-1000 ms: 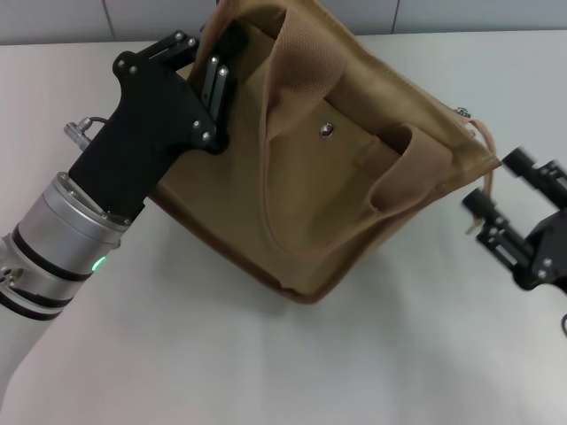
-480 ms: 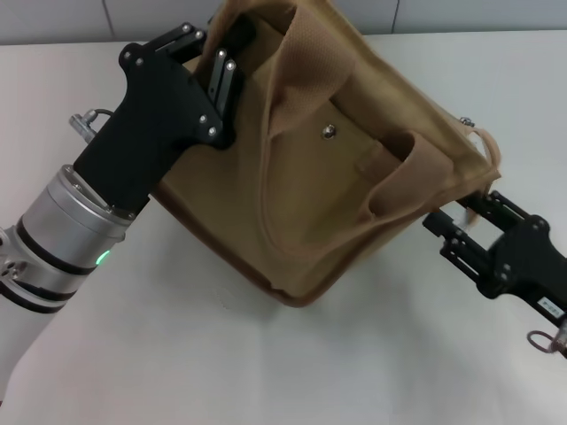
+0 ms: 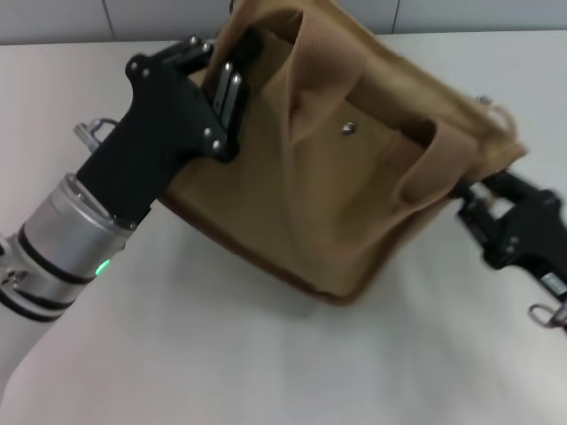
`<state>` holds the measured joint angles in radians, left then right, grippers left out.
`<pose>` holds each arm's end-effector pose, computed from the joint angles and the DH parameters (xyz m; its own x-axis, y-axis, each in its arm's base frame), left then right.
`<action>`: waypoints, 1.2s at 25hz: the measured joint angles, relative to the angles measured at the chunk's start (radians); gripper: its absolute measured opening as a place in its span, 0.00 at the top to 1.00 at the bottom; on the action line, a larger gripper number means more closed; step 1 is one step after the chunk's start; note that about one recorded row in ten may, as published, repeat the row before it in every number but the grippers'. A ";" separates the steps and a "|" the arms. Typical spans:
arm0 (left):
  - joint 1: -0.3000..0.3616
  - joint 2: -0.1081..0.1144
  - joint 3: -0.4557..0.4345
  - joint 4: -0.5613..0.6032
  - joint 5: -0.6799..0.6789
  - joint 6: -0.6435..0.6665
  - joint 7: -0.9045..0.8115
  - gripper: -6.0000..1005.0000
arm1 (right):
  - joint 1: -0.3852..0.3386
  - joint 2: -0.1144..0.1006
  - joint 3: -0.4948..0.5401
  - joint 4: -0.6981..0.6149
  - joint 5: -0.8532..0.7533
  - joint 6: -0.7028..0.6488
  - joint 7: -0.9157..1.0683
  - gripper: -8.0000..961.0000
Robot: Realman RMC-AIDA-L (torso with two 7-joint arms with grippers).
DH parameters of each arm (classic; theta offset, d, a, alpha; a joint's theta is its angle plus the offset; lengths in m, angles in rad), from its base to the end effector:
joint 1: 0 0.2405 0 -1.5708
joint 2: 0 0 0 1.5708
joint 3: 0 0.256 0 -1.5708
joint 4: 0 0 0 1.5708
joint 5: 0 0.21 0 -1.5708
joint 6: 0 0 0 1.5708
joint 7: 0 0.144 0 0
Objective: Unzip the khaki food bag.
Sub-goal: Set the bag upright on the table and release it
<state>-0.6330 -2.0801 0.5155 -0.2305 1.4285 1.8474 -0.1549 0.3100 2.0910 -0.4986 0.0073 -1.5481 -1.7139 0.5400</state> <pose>-0.2022 0.2842 -0.0416 0.4117 -0.4130 0.8124 0.3763 -0.7349 -0.5642 0.2982 0.2279 -0.0386 0.4926 0.0215 -0.8700 -0.6299 -0.6810 -0.3735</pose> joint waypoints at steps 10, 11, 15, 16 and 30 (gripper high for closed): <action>0.097 0.000 0.010 0.055 0.091 -0.088 -0.048 0.92 | -0.017 -0.008 0.196 -0.098 0.004 -0.073 -0.032 0.75; 0.107 0.000 0.010 0.058 0.102 -0.095 -0.049 0.92 | -0.013 -0.008 0.196 -0.107 0.004 -0.072 -0.029 0.76; 0.141 0.000 0.011 0.069 0.125 -0.109 -0.050 0.92 | -0.007 -0.008 0.186 -0.117 0.000 -0.068 -0.029 0.86; 0.147 0.000 0.012 0.070 0.125 -0.111 -0.051 0.92 | -0.007 -0.008 0.184 -0.113 0.000 -0.068 -0.028 0.88; 0.255 0.004 0.087 0.142 0.121 -0.062 -0.099 0.83 | -0.033 -0.008 0.185 -0.101 0.001 -0.131 -0.013 0.97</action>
<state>-0.3779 -2.0759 0.6021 -0.0883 1.5499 1.7856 -0.2541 0.2771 2.0829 -0.3133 -0.0932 -1.5475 -1.8448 0.5268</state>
